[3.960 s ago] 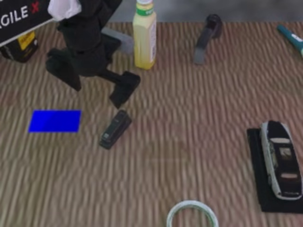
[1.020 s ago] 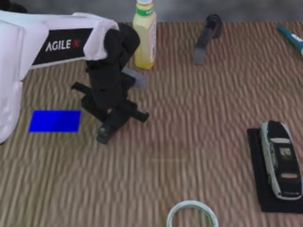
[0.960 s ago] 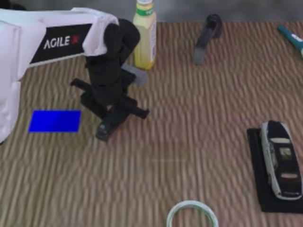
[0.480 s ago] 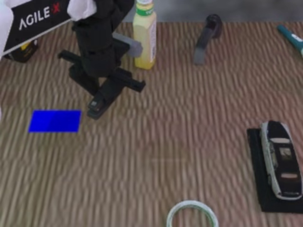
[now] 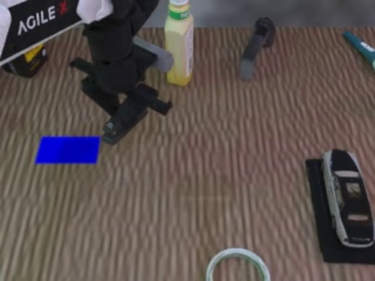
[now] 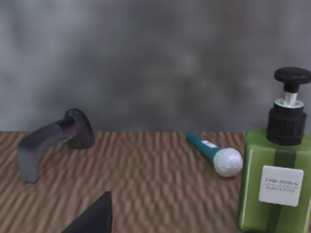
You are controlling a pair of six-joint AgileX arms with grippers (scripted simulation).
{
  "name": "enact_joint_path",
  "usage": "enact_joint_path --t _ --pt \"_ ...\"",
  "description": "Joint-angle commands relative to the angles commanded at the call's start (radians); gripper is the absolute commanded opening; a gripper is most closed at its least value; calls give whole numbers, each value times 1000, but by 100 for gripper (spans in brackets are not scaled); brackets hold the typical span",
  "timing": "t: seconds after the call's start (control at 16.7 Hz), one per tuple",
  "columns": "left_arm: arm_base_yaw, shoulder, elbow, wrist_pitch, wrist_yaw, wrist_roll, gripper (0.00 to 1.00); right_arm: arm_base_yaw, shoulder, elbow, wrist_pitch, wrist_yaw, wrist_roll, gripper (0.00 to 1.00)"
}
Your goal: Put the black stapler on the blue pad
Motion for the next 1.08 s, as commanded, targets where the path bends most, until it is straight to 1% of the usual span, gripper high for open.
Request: enact_joint_path --t 0.12,0.24,0.6,0.78,0.9,1.08 --pt "30 -4 -4 1 5 116 0 0 0 0 0 0 0 100" --pt "68 -12 -15 4 11 266 0 0 0 0 0 0 0 100" --pt "205 -57 -75 19 31 837 0 0 0 0 0 0 0 100" --pt "270 -88 -107 33 41 1080 0 0 0 0 0 0 0 100" --pt "304 -111 -126 46 47 1191 0 0 0 0 0 0 0 100" --pt "334 -136 -144 60 53 1279 0 0 0 0 0 0 0 100"
